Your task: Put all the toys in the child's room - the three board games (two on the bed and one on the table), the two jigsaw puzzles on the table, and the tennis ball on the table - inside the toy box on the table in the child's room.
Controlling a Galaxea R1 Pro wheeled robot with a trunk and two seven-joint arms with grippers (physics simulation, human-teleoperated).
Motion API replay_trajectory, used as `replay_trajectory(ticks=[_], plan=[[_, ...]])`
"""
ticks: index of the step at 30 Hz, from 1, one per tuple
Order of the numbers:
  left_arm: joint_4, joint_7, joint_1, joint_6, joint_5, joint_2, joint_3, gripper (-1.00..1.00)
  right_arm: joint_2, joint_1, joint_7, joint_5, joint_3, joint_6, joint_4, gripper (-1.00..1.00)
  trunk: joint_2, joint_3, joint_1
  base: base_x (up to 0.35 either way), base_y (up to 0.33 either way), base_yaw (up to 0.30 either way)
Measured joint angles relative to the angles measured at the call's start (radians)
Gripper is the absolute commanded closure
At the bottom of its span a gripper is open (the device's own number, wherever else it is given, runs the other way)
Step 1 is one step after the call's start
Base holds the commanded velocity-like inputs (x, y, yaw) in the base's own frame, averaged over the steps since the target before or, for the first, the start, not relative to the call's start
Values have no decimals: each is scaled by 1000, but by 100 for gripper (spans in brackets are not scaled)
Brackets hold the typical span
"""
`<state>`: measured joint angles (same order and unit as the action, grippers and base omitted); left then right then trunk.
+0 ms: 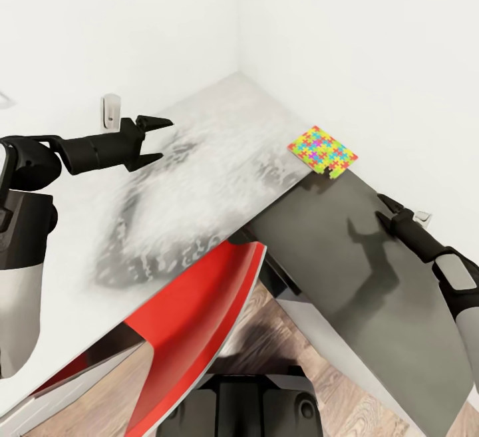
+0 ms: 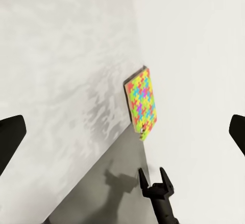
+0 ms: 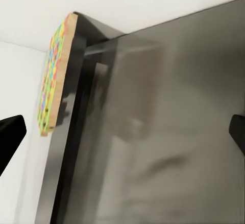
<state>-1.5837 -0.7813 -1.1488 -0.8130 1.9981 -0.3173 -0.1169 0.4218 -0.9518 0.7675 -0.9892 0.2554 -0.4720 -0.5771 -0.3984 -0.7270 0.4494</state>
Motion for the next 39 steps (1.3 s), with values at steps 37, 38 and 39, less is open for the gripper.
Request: replay_trajectory(ticks=[37,38,39], plan=[[0,0,4,-1,-2,-1,-1,-100,1,-63,-52,0,5,2,-3,-100,0,0,0,0,0,56],[0,0,4,-1,-2,-1,-1,-100,1,-63,-52,0,5,2,-3,-100,0,0,0,0,0,1],[0,0,4,-1,-2,-2,-1,-100,1,-67,-58,0,5,2,-3,-100,0,0,0,0,0,1]])
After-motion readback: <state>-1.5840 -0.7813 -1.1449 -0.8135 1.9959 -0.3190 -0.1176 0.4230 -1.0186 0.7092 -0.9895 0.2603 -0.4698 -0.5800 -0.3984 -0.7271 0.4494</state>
